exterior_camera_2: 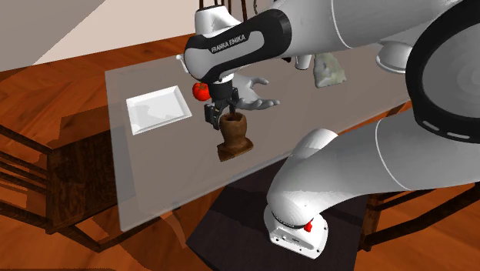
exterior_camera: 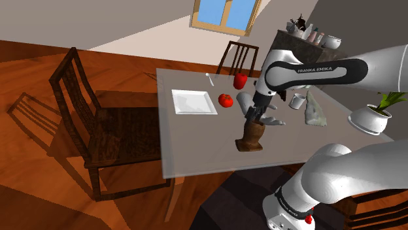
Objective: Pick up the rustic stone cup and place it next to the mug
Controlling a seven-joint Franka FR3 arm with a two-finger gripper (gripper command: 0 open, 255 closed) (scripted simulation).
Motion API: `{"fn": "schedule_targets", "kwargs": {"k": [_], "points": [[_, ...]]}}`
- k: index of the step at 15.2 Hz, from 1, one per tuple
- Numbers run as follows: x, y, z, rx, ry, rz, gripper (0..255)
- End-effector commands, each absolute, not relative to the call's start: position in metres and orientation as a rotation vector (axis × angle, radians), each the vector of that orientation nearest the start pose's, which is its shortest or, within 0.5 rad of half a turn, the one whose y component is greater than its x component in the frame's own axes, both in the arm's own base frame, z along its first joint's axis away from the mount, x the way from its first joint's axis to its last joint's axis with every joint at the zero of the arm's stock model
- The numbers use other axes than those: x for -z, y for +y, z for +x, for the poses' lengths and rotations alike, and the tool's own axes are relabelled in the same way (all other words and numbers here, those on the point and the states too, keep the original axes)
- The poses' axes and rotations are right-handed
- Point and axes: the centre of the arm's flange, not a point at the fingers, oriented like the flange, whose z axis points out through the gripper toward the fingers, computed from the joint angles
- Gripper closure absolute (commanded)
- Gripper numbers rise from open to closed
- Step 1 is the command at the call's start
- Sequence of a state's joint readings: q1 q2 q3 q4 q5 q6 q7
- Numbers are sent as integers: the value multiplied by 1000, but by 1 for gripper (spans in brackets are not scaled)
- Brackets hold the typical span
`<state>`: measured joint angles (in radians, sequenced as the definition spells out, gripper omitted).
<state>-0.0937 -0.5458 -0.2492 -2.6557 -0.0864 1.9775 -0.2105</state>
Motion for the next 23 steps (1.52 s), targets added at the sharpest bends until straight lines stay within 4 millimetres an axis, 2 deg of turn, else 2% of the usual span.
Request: {"fn": "schedule_targets", "kwargs": {"k": [1,4,12,13,22,23], "points": [[-385,-119,331,-191,73,-3049,0],[-366,-117,328,-191,73,-3049,0],[-366,-117,329,-191,73,-3049,0],[-366,-117,329,-191,73,-3049,255],[-366,-117,328,-191,73,-3049,255],[-372,-117,328,-191,73,-3049,255]]}}
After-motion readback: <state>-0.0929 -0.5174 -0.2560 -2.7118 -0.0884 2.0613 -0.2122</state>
